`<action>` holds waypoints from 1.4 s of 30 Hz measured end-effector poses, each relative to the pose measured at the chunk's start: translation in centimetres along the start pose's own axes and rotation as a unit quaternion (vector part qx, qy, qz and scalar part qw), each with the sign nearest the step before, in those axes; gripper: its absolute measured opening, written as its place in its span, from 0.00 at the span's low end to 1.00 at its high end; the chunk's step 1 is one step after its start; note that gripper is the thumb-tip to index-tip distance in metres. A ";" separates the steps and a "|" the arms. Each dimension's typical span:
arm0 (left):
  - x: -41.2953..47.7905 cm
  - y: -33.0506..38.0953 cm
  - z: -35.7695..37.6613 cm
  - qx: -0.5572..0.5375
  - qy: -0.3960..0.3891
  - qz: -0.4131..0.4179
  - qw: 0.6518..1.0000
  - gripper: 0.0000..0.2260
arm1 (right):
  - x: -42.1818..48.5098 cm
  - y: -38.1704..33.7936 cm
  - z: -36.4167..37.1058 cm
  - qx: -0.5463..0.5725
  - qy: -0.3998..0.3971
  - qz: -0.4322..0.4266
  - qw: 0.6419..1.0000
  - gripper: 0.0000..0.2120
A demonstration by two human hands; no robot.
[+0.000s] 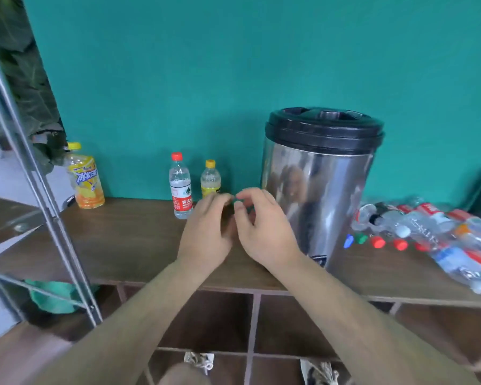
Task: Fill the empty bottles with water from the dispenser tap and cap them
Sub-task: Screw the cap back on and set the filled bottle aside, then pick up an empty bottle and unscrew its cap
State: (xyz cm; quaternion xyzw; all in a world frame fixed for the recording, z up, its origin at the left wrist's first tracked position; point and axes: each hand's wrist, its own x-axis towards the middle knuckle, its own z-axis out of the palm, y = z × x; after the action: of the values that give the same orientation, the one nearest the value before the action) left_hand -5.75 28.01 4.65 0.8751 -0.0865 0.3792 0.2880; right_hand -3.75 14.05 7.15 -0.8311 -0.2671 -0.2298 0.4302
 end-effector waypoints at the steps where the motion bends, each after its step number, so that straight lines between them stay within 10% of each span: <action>1: -0.9 2.0 -0.2 -0.004 -0.010 0.021 1.000 0.16 | -1.9 -0.1 -2.3 -0.008 0.004 -0.003 1.000 0.08; 17: -3.3 25.4 21.6 -0.049 -0.241 0.177 0.953 0.22 | -18.9 17.9 -24.8 -0.119 0.168 0.255 0.945 0.15; 27: 0.3 32.4 37.6 0.032 -0.340 0.289 0.895 0.25 | -22.1 31.0 -35.5 -0.273 0.203 0.431 0.836 0.22; 42: 0.1 35.1 42.2 0.019 -0.349 0.333 0.876 0.25 | -21.3 37.9 -38.7 -0.037 0.309 0.475 0.823 0.13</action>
State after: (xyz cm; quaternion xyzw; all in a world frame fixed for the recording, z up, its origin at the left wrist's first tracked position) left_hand 7.26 -24.80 -2.97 0.8754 -0.4604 0.1242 0.0794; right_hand -1.34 -42.04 -8.01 -0.7557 0.3170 -0.2514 0.5149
